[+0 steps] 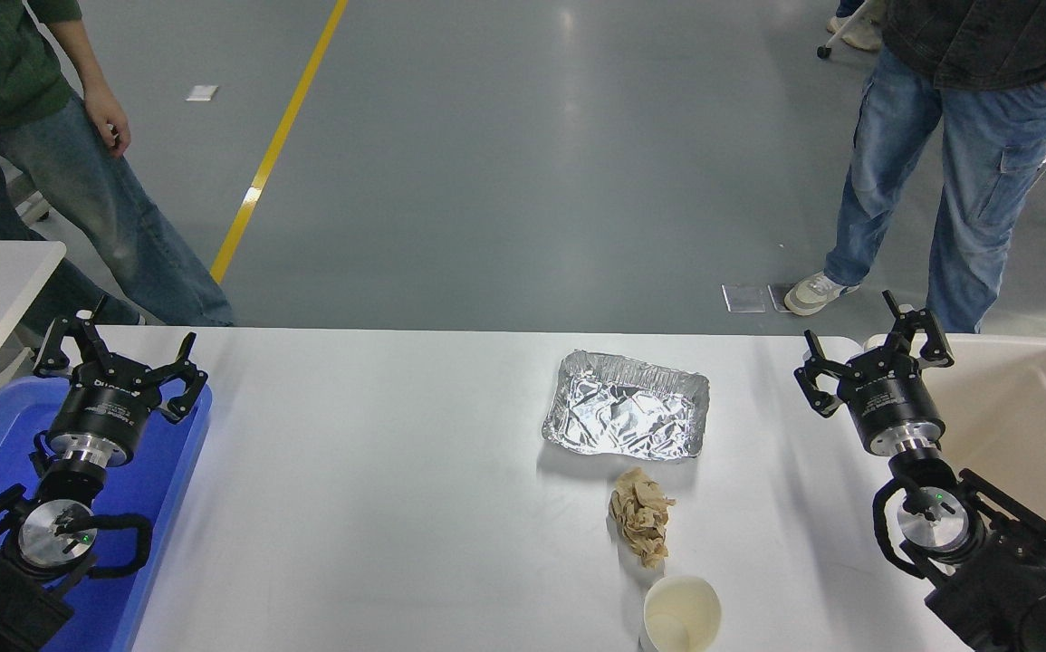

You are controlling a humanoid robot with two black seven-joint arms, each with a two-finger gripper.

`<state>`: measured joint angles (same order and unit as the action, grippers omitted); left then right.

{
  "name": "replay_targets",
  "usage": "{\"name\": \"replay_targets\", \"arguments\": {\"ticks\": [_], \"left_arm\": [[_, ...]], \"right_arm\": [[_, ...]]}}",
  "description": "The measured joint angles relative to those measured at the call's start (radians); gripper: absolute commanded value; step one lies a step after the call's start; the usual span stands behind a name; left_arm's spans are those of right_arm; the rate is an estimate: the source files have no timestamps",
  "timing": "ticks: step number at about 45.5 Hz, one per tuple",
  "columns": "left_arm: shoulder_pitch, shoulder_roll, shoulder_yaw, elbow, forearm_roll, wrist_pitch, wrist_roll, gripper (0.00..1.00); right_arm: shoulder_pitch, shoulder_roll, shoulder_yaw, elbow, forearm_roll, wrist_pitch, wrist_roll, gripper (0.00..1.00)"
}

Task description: Clean the table surface

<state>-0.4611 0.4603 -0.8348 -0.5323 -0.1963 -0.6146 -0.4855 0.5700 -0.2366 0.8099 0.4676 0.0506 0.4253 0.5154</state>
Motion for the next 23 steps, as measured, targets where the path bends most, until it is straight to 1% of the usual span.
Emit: {"name": "replay_targets", "arguments": {"ticks": [23], "left_arm": [[-0.001,0.000,0.000,0.003,0.000,0.000,-0.005,1.00]], "right_arm": [[0.023,-0.003,-0.005,-0.001,-0.003,0.002,-0.002,1.00]]}}
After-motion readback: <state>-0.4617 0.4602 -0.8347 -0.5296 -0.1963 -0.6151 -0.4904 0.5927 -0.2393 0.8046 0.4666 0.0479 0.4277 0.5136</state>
